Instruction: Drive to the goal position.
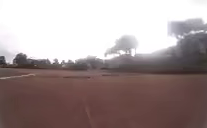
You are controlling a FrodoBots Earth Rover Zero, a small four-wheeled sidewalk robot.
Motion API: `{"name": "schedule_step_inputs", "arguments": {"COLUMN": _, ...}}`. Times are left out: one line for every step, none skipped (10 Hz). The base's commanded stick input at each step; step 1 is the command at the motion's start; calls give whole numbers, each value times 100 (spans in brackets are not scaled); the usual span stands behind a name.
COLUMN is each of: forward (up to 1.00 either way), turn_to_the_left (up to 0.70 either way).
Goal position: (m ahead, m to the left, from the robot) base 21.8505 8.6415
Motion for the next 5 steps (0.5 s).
{"name": "schedule_step_inputs", "arguments": {"forward": 70, "turn_to_the_left": 0}}
{"name": "schedule_step_inputs", "arguments": {"forward": 70, "turn_to_the_left": 0}}
{"name": "schedule_step_inputs", "arguments": {"forward": 70, "turn_to_the_left": 0}}
{"name": "schedule_step_inputs", "arguments": {"forward": 70, "turn_to_the_left": 0}}
{"name": "schedule_step_inputs", "arguments": {"forward": 70, "turn_to_the_left": 0}}
